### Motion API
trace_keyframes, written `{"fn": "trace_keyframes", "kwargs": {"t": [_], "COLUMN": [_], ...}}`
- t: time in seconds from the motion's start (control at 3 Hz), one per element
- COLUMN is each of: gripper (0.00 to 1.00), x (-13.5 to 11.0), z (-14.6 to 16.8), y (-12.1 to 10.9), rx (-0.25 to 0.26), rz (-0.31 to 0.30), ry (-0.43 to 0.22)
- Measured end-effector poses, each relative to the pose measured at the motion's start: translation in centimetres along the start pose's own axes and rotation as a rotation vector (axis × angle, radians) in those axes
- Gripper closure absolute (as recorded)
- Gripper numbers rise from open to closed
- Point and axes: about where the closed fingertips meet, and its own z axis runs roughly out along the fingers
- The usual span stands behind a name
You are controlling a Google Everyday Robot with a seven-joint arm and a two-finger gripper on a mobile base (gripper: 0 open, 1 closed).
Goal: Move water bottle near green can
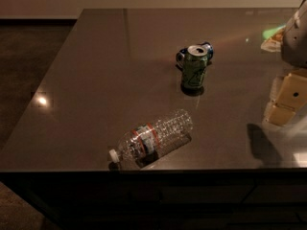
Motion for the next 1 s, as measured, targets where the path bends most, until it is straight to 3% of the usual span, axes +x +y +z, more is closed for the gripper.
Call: {"fn": "trace_keyframes", "kwargs": {"t": [0.33,0.67,1.0], "gripper": [0.0,0.0,0.0], "x": [-0.8,-2.9,-6.9], "z": [0.2,0.9,4.2], "y": [0.2,0.6,1.9], "rx": [-0.015,-0.056,-0.117], "rz": [-0.026,-0.095,-0.264], "ry": [-0.008,-0.03,-0.067]}}
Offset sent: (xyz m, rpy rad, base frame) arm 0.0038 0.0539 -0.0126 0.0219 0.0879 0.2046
